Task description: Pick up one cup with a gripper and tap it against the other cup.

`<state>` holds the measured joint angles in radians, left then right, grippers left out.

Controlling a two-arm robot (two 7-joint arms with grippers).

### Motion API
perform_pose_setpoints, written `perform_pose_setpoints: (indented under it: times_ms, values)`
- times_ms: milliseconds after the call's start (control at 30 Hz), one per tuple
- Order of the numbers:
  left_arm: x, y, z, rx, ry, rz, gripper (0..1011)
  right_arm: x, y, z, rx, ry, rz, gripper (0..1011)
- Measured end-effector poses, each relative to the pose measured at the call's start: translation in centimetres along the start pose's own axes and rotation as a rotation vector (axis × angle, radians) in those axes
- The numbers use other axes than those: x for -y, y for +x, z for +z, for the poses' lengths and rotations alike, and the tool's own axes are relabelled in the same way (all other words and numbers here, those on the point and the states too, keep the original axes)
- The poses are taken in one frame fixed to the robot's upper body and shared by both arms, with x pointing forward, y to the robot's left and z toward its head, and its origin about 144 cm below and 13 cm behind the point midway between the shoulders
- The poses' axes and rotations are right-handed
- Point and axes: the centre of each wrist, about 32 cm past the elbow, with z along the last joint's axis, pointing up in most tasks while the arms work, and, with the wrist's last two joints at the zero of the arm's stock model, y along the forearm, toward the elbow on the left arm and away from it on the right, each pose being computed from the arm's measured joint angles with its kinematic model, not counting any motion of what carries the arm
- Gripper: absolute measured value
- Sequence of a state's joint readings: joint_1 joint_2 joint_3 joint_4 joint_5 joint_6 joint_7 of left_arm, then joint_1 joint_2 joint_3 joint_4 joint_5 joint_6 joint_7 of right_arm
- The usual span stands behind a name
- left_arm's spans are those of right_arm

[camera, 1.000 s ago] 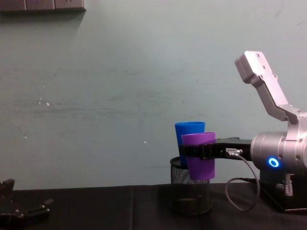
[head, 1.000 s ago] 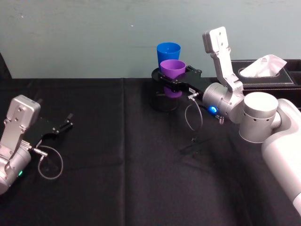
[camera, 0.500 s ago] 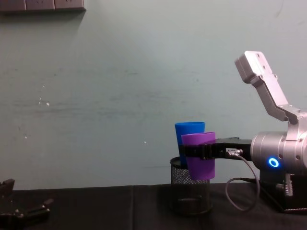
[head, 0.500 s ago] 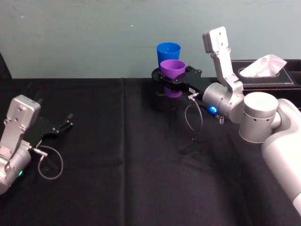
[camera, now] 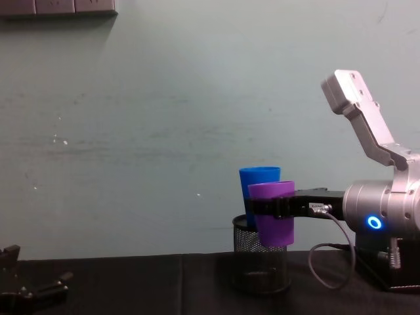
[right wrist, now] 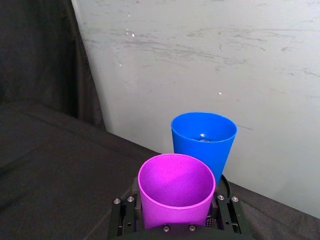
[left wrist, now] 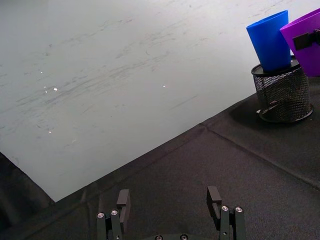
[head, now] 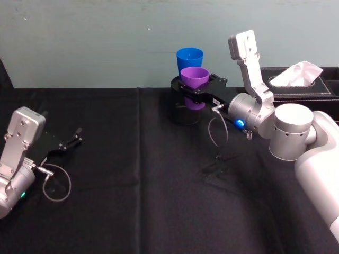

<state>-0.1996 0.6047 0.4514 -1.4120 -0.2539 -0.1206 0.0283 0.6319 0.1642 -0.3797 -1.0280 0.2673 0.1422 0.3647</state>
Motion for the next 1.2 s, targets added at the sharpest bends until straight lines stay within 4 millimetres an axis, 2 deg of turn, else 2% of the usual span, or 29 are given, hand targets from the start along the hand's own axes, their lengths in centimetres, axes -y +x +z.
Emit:
perform_pose_setpoints:
  times_ms: [1200]
  values:
    - [0.00, 0.00, 0.00, 0.000, 0.000, 0.000, 1000, 0.00, 0.00, 0.00, 0.000, 0.000, 0.000, 735]
